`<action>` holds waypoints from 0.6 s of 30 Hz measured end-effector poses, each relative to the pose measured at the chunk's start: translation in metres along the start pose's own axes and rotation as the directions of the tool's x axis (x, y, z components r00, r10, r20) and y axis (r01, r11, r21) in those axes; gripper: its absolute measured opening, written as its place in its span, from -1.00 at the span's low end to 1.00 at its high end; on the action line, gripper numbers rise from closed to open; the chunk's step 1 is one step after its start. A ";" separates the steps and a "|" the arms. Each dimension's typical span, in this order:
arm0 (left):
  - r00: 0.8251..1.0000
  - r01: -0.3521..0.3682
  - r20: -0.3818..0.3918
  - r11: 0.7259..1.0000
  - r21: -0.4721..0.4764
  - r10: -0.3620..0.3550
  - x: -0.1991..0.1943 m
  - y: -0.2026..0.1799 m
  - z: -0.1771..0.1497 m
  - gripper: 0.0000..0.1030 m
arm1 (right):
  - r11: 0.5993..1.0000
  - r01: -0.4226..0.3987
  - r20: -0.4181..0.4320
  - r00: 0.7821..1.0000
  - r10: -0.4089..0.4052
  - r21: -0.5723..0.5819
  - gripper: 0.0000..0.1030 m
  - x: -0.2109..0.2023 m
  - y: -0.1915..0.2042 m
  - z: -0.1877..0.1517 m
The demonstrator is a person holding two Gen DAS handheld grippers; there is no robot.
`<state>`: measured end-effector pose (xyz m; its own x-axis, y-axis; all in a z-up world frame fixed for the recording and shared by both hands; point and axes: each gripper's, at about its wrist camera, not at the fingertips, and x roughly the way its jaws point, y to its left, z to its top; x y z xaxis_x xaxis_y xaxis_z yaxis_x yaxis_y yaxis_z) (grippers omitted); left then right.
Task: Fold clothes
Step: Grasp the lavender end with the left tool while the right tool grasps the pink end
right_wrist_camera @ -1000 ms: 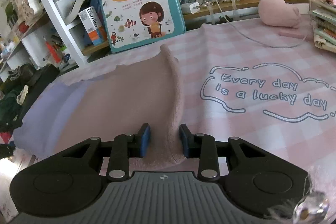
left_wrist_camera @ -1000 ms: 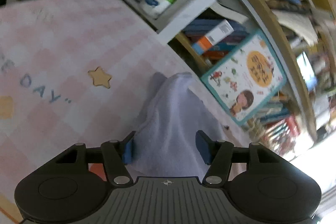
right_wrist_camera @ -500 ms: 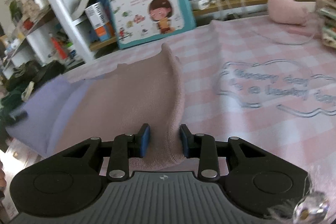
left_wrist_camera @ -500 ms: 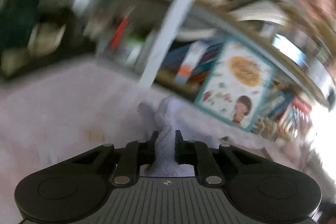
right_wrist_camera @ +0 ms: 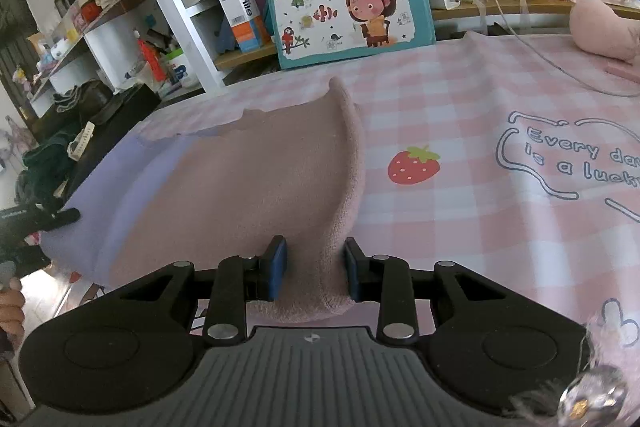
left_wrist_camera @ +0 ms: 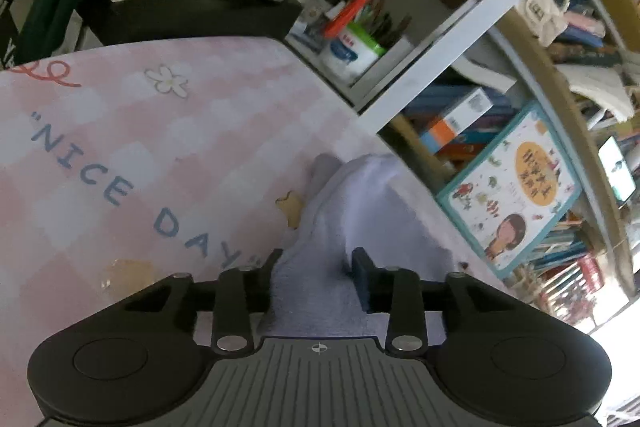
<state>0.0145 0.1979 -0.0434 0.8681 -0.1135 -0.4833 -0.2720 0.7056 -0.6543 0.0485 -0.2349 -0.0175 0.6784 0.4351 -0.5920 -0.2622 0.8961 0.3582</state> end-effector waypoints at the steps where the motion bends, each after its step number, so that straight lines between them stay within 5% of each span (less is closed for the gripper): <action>1: 1.000 0.000 0.000 1.000 -0.004 0.000 0.001 0.000 0.001 -0.28 | 1.000 0.000 0.001 1.000 0.000 -0.001 -0.42 0.001 0.001 0.000; 18: 1.000 -0.009 0.029 1.000 -0.013 0.009 0.010 0.006 0.004 -0.62 | 0.988 0.021 0.017 1.000 -0.019 -0.150 -0.33 0.010 0.014 0.018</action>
<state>0.0234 0.2039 -0.0495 0.8773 -0.0865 -0.4721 -0.2852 0.6971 -0.6578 0.0643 -0.2200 -0.0053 0.6944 0.4169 -0.5865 -0.3479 0.9080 0.2336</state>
